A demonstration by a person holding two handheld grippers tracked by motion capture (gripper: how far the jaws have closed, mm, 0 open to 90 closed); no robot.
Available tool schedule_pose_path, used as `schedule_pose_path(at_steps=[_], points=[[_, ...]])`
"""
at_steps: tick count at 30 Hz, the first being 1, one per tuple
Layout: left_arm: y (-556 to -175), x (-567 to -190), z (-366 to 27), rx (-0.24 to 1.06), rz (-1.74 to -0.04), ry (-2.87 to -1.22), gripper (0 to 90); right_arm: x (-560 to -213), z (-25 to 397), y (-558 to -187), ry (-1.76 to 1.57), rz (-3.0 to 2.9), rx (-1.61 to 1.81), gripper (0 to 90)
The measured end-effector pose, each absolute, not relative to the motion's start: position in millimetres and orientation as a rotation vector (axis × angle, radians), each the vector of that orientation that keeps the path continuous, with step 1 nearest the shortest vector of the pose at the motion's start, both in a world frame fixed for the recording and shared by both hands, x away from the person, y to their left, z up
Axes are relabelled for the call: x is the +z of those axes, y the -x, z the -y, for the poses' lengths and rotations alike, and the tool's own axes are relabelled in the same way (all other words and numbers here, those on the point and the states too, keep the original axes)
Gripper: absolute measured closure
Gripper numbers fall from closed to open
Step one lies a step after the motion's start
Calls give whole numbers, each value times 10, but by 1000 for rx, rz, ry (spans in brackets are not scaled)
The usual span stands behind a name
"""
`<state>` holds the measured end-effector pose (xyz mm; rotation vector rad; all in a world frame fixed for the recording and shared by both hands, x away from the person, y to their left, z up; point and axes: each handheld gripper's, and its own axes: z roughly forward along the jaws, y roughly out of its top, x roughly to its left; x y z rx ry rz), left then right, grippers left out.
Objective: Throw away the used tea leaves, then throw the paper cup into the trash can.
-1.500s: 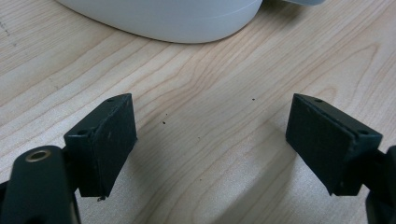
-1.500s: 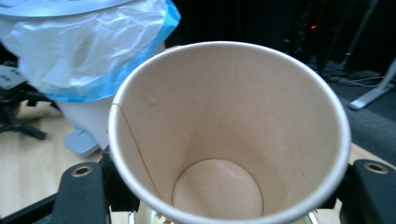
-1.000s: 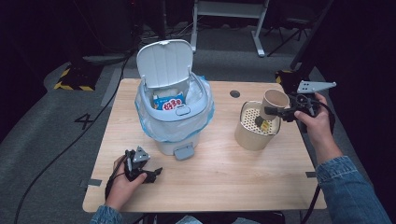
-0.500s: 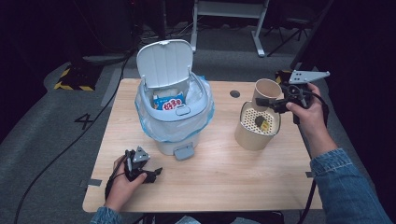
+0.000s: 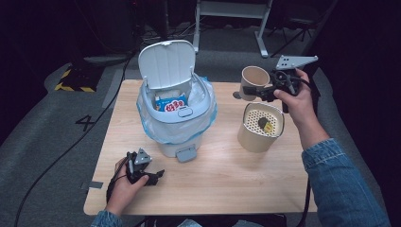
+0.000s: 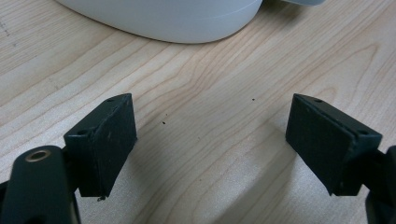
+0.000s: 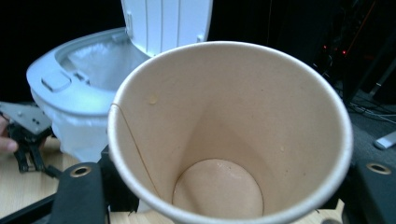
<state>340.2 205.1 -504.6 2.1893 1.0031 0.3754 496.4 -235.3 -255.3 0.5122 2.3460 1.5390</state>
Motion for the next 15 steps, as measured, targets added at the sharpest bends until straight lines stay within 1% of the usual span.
schedule_pose_path(at_steps=[15], points=[[-3400,-5046,-2050,381,-999,-2191,167,-2332,1826,-5062,-442,-2315,1610,291]])
